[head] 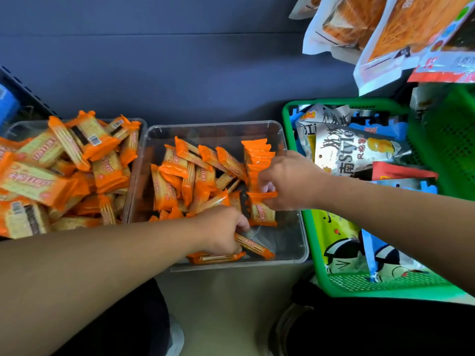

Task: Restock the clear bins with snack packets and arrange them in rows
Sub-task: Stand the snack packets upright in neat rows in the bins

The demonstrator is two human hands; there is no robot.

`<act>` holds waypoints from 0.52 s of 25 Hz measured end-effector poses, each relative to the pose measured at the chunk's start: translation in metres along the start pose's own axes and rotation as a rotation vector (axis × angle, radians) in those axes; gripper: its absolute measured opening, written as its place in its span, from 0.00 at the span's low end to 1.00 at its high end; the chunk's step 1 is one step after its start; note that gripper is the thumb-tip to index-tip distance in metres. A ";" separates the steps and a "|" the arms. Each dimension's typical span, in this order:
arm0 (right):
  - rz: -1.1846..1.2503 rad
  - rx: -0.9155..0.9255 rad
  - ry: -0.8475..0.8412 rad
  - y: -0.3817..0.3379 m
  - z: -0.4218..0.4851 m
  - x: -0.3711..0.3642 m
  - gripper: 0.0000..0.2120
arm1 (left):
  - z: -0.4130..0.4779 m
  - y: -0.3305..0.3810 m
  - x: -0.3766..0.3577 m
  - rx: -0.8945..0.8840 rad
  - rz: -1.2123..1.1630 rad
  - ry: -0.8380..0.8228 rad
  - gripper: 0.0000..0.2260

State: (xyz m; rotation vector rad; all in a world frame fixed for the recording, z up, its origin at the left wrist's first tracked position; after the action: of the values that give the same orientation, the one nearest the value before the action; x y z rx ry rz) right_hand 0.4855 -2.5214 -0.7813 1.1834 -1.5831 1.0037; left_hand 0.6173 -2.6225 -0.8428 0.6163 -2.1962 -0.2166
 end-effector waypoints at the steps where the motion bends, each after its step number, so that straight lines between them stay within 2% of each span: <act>1: -0.090 -0.007 -0.036 -0.002 0.002 -0.006 0.09 | 0.002 0.001 -0.003 0.022 -0.016 -0.002 0.20; 4: -0.159 -0.060 -0.125 -0.005 0.003 -0.014 0.12 | 0.004 0.001 -0.005 0.050 -0.020 -0.003 0.18; 8: -0.200 -0.077 -0.145 -0.013 0.003 -0.014 0.10 | -0.001 0.001 -0.011 0.002 0.135 -0.084 0.13; 11: -0.147 -0.094 -0.150 -0.008 0.002 -0.012 0.11 | -0.002 -0.002 -0.008 0.013 -0.006 -0.081 0.07; 13: -0.018 -0.132 -0.132 -0.003 -0.003 -0.009 0.12 | -0.007 -0.002 0.006 -0.018 -0.103 -0.029 0.03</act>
State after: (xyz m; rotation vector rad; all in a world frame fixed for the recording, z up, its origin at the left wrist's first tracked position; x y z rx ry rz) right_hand 0.4906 -2.5168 -0.7883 1.1905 -1.7111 0.8103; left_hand 0.6199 -2.6266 -0.8354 0.7208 -2.1897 -0.3008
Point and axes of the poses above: each hand's wrist, its own z-axis towards the middle knuckle, its own x-axis out of the back of the hand, y = z × x, the point moved 4 cm from there along z, towards the middle knuckle, and after that the axes turned 7 degrees about x, right-handed, at the moved point
